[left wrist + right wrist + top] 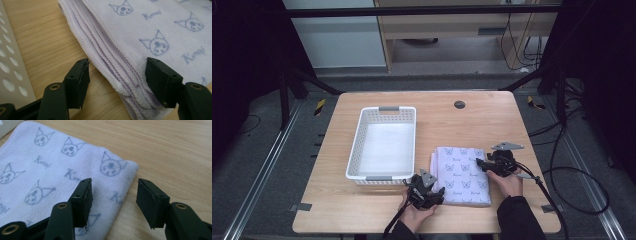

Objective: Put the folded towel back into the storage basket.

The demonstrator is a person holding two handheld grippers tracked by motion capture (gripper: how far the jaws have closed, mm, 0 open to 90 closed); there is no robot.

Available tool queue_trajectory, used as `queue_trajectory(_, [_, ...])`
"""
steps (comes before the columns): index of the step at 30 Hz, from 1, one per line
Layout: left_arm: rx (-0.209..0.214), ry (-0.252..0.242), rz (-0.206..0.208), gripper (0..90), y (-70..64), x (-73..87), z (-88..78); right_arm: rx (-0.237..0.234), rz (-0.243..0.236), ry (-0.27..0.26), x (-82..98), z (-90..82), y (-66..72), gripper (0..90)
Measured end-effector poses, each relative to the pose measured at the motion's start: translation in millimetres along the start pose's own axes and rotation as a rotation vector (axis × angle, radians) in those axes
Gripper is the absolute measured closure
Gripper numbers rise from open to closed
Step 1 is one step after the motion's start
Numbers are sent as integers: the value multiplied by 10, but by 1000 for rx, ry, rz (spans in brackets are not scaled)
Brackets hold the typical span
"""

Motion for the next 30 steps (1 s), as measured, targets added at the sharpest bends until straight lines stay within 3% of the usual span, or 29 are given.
queue_trajectory(5, [2,1,-17,416,-25,-1,5,-12,10,9,10,20,0,506])
queue_trajectory(10, [8,-1,-39,430,-26,6,13,-32,57,23,19,32,4,572])
queue_trajectory(15, [33,-9,-73,510,-35,12,20,-47,93,29,19,39,8,640])
queue_trajectory(20, [61,-2,-91,583,-26,7,20,-62,101,30,17,34,16,687])
queue_trajectory(25, [109,-5,-135,664,-5,9,20,-60,112,26,10,26,21,746])
queue_trajectory(30, [114,-17,-138,720,-11,-3,1,-67,91,12,-18,-9,24,771])
Point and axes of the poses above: each handheld gripper's, and its own axes: z roughly forward along the jaws, x roughly out of its underside, y roughly to its left, the point moved 3 cm from there along z, roughly forward along the jaws, and after that the axes turned 8 degrees about -y, right-handed, at the moved point
